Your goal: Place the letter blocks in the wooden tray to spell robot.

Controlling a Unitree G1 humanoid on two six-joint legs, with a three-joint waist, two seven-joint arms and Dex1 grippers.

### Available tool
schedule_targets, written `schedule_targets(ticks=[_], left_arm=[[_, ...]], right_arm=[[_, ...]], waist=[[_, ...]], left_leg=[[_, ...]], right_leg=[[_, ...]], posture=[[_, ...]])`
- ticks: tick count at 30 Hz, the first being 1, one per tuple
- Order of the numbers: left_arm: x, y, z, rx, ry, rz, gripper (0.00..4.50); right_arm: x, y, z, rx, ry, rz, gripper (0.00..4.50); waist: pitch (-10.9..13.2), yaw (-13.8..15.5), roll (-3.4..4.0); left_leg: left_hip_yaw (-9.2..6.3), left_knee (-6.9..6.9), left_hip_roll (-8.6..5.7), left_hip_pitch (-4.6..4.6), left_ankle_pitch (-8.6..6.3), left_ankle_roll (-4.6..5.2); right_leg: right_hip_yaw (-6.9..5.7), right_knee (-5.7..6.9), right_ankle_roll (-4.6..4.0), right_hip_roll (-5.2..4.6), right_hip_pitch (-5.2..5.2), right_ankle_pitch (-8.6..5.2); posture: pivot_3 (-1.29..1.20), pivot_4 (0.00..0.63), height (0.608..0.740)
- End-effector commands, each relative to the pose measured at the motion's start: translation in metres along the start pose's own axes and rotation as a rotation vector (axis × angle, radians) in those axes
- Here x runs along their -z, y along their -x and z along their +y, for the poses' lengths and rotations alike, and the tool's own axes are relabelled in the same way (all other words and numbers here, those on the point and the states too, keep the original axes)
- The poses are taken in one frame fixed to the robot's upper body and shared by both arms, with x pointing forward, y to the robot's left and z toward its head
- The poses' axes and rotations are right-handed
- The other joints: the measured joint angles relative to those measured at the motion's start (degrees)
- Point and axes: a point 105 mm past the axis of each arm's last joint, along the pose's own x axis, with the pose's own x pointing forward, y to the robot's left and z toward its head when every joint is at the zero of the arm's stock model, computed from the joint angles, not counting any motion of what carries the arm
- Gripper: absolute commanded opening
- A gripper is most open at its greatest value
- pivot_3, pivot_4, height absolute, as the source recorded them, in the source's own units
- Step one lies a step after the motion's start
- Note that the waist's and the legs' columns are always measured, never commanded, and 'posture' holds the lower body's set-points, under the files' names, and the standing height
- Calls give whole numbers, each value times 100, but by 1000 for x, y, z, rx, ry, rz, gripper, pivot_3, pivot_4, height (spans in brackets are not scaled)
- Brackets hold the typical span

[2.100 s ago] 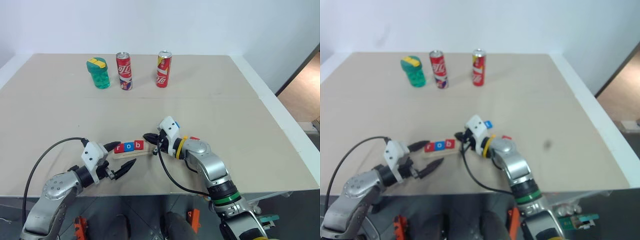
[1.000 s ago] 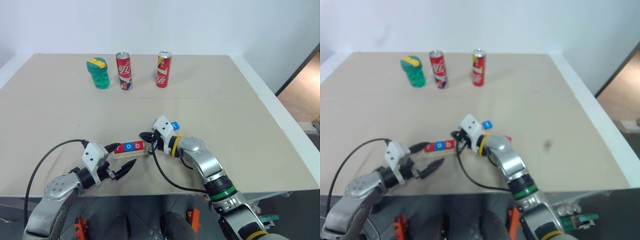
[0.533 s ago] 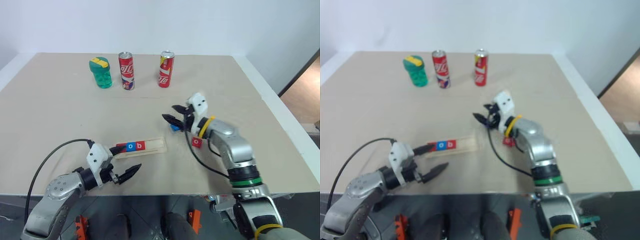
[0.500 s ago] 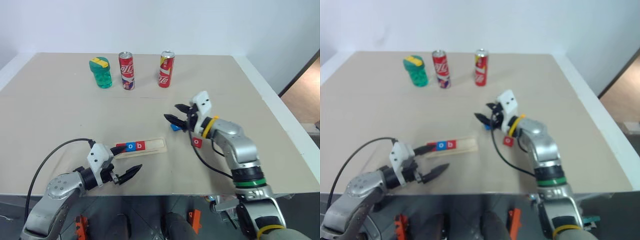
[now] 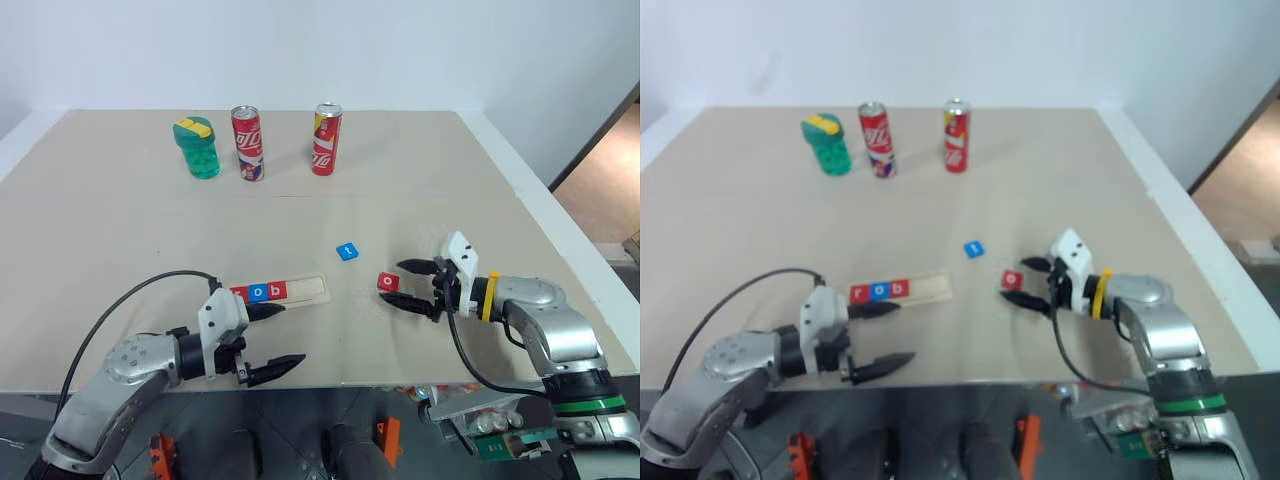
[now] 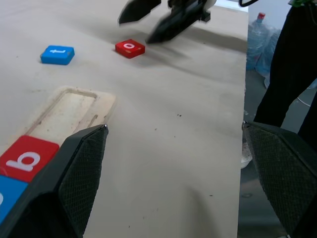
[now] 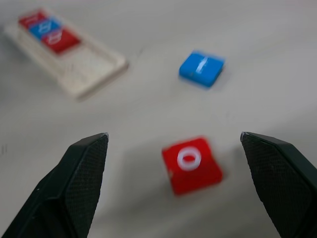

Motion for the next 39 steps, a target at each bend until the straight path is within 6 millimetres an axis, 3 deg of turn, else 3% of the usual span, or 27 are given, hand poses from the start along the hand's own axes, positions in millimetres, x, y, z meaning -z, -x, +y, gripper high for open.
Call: schedule_targets(ticks=[1,5,7,8,9,12,15,17,21,27,31,39], left_arm=[[-7,0,0,10,-47,-14,4500],[-9,-1,-1,13,-55,-21,4500],[-9,-1,-2,14,-60,-21,4500],[-9,-1,-2,12,-64,-21,4500],[-9,-1,-2,7,-64,-21,4500],[-6,1,-4,-2,-64,-13,4500],[-4,2,-6,-6,-59,-8,4500],[-2,3,-7,-10,-55,-8,4500],[-1,4,-7,-20,-48,-8,4500],[5,7,1,-74,-64,11,4500],[5,8,5,-106,-63,-1,4500],[6,16,24,-306,-2,-54,4500]], right_arm=[[1,0,-6,-21,68,15,4411],[8,-6,-13,-15,74,18,4411],[12,-8,-16,-13,78,25,3882],[14,-9,-15,-19,78,22,3363],[14,-10,-13,-22,78,14,3202],[15,-12,1,-64,78,5,2078],[18,-12,18,-97,70,7,2038],[19,-13,34,-137,58,5,1609],[13,-15,50,-183,82,-5,1609],[-31,-33,23,-193,203,-55,1458],[-58,-54,20,-259,282,-88,1458],[-65,-94,49,-450,366,-81,1458]], waist=[[0,2,0],[0,0,-1],[0,1,-1],[0,2,-1],[0,2,-1],[-1,3,0],[-2,6,-1],[-3,17,-2],[-3,18,-1],[13,-65,8],[15,-77,7],[16,-62,8]], left_leg=[[0,0,0,-1,0,0],[2,-1,-2,-4,-1,-2],[1,-1,-2,-4,-1,-2],[-3,-1,-1,-4,-1,-2],[-4,0,-1,-4,-1,-2],[-4,0,-1,-1,-1,-2],[-7,-2,0,-1,-1,-2],[-10,-3,1,-1,-2,-3],[-9,-3,3,4,-2,-3],[4,17,1,17,0,-1],[-2,24,2,18,2,2],[-16,7,-1,-8,-6,-6]], right_leg=[[0,0,1,0,0,0],[5,-1,29,-2,0,8],[3,-1,31,-1,0,9],[0,-1,30,-1,2,9],[-1,-1,29,-1,3,9],[0,-1,30,-1,6,9],[-1,-1,30,0,7,7],[-5,-1,28,-1,9,4],[-5,0,25,0,9,5],[7,-2,-6,-3,10,23],[1,-2,-3,0,17,23],[-2,-1,28,1,3,11]], posture=[[0,150,740],[0,150,740],[0,150,740],[0,150,740],[0,150,740],[0,150,740],[0,150,740],[0,150,740],[0,150,740],[0,150,740],[0,150,740],[0,150,740]])
